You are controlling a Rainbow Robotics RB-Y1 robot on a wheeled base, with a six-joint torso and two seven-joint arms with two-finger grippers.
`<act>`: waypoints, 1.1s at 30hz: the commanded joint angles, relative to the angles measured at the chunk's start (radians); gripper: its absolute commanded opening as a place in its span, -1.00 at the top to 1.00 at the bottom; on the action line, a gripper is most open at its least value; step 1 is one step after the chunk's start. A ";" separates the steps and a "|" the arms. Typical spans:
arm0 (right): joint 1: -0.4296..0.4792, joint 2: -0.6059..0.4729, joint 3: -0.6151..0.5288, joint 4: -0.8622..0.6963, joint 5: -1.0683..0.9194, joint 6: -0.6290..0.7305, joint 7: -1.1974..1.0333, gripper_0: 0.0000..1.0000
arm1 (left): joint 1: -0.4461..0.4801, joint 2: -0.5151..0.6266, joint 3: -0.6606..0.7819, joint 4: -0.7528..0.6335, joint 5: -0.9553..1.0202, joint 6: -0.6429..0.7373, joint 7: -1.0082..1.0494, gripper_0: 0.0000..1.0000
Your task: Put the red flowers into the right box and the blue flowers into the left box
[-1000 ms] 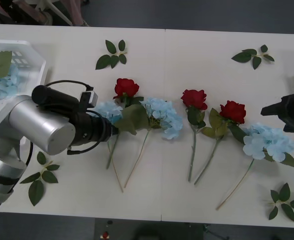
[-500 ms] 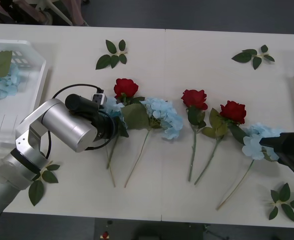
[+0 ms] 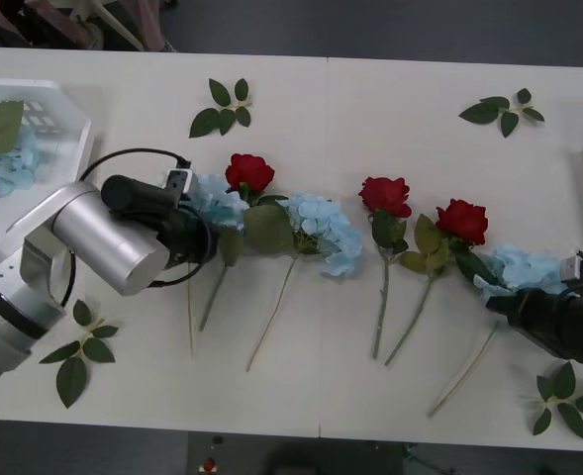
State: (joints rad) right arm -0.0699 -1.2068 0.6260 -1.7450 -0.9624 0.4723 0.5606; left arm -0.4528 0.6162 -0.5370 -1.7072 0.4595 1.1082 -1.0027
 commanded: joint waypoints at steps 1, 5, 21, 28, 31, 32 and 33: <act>-0.033 0.024 0.008 0.016 0.030 -0.008 0.012 -0.64 | -0.038 0.212 0.132 -0.216 0.131 0.087 0.009 1.00; -0.062 0.055 0.032 0.056 0.053 -0.008 0.016 -0.44 | -0.038 0.416 0.284 -0.305 0.283 0.199 -0.048 1.00; -0.139 0.118 0.089 0.176 0.166 -0.006 0.038 1.00 | -0.038 0.565 0.379 0.391 0.427 -0.019 -0.507 -0.01; -0.157 0.118 0.089 0.156 0.168 -0.006 0.065 1.00 | -0.040 0.570 0.379 0.423 0.504 -0.100 -0.577 -1.00; -0.169 0.105 0.084 0.114 0.157 -0.006 0.071 1.00 | -0.038 0.616 0.384 0.363 0.607 -0.099 -0.580 -1.00; -0.171 0.096 0.081 0.099 0.152 -0.003 0.071 1.00 | -0.038 0.632 0.385 0.339 0.651 -0.096 -0.583 -1.00; -0.173 0.085 0.072 0.071 0.146 0.008 0.073 1.00 | -0.038 0.657 0.396 0.302 0.719 -0.085 -0.586 -1.00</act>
State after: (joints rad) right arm -0.2231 -1.1258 0.7063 -1.6005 -0.8020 0.4721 0.5821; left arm -0.4743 1.1766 -0.1732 -1.3153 1.0840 1.0159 -1.5617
